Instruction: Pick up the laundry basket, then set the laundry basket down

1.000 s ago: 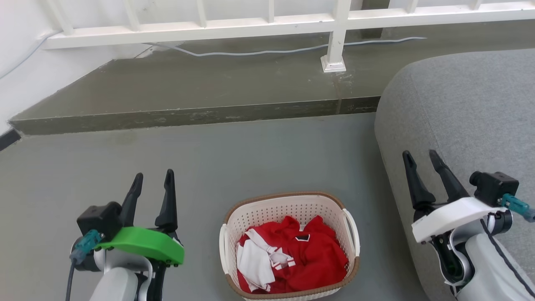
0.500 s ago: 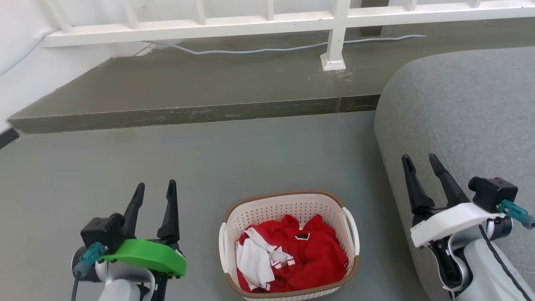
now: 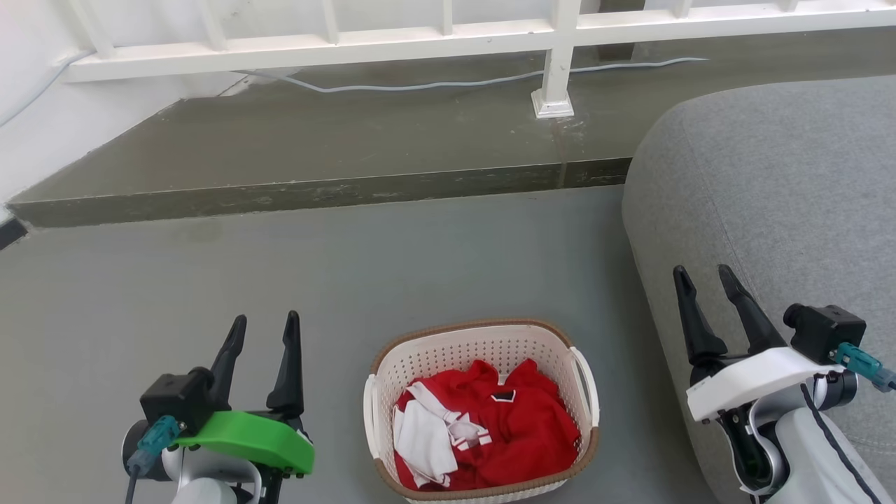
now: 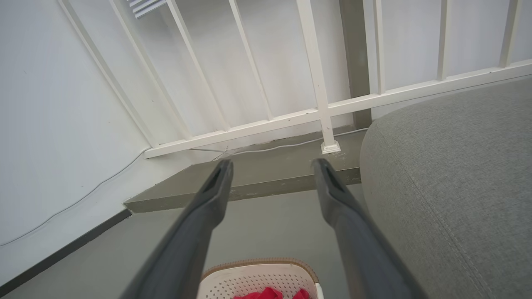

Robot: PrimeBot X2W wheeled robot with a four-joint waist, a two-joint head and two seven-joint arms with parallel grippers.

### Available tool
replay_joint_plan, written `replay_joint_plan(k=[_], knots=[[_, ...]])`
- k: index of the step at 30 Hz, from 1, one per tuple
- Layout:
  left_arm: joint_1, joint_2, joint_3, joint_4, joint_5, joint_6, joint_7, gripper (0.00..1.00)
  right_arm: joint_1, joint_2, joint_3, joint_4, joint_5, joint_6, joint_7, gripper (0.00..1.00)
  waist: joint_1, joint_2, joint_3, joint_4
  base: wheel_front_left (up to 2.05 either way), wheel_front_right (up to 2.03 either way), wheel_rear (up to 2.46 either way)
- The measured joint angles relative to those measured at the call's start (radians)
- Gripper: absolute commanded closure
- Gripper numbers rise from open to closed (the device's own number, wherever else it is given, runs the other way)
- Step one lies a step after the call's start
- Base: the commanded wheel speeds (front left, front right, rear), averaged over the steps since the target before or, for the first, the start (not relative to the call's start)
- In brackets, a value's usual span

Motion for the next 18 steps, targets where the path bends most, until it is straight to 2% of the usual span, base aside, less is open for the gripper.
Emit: replay_joint_plan(k=[6,7,14,18], knots=[[0.005,-0.001,0.004,-0.002,0.003,-0.012,0.0,0.0,0.012,0.009,-0.006,0.0,-0.008,0.001,0.0,0.0,0.0,0.0,0.0,-0.005,0.0,0.0,0.0],[0.006,-0.001,0.004,-0.001,0.002,-0.017,0.0,1.0,0.012,0.01,-0.007,0.0,-0.008,0.001,0.0,1.0,0.0,0.0,0.001,-0.006,0.0,0.0,0.0],[0.027,-0.007,-0.002,0.04,-0.001,-0.017,0.004,1.0,0.047,0.027,-0.006,0.035,0.001,0.0,0.004,1.0,0.0,0.0,0.0,-0.006,0.0,0.0,0.0],[0.028,-0.007,-0.001,0.039,-0.039,-0.017,0.011,1.0,0.047,0.029,-0.019,0.035,0.027,0.0,0.014,1.0,0.0,0.0,0.0,-0.004,0.0,0.0,0.0]])
